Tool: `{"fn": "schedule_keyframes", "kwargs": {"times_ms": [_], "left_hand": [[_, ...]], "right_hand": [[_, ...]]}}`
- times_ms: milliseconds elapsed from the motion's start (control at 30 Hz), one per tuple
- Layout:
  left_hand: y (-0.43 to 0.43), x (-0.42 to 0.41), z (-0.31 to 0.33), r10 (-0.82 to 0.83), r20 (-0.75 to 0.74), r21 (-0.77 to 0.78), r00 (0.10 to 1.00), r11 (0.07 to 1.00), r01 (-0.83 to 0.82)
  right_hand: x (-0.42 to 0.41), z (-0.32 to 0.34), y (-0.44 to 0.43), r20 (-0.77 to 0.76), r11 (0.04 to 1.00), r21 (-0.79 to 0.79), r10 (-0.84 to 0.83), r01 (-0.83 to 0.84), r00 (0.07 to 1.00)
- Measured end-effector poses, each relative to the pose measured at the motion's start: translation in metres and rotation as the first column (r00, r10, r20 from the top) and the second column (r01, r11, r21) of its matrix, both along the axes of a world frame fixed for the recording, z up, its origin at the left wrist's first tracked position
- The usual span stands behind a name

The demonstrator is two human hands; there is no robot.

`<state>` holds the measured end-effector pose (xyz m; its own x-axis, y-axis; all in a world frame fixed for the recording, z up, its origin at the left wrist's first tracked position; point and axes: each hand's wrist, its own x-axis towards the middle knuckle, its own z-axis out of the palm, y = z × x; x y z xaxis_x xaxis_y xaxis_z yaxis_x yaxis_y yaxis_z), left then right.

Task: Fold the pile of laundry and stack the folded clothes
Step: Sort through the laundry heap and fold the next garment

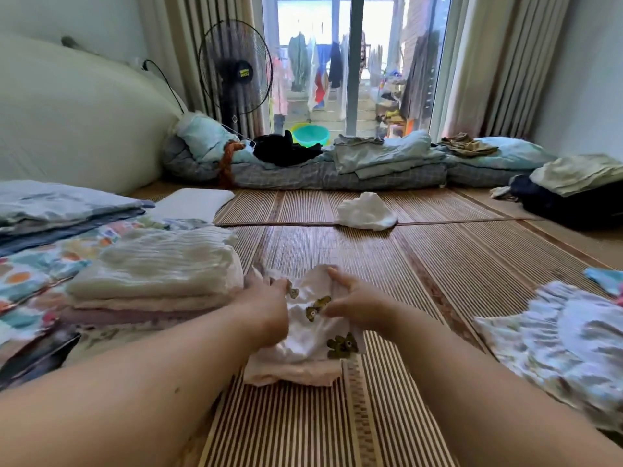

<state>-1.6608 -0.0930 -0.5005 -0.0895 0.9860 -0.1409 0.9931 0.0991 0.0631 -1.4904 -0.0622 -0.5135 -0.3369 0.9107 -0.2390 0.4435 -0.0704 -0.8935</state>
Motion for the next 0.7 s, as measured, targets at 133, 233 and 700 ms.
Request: {"fn": "schedule_keyframes", "kwargs": {"times_ms": [133,233,700], "left_hand": [[0.005,0.016,-0.026,-0.001,-0.091,-0.077,0.996,0.997,-0.006],[0.006,0.022,-0.036,-0.001,-0.051,-0.156,0.999,0.988,-0.007],[0.018,0.047,-0.070,-0.063,0.406,-0.123,0.912,0.985,0.122]], "right_hand": [[-0.006,-0.041,0.015,0.502,0.979,0.149,0.045,-0.137,0.864],[-0.004,-0.058,0.016,0.657,0.965,0.203,-0.008,-0.167,0.753],[0.057,-0.058,0.024,0.761,0.993,0.119,-0.094,0.004,0.642]]}}
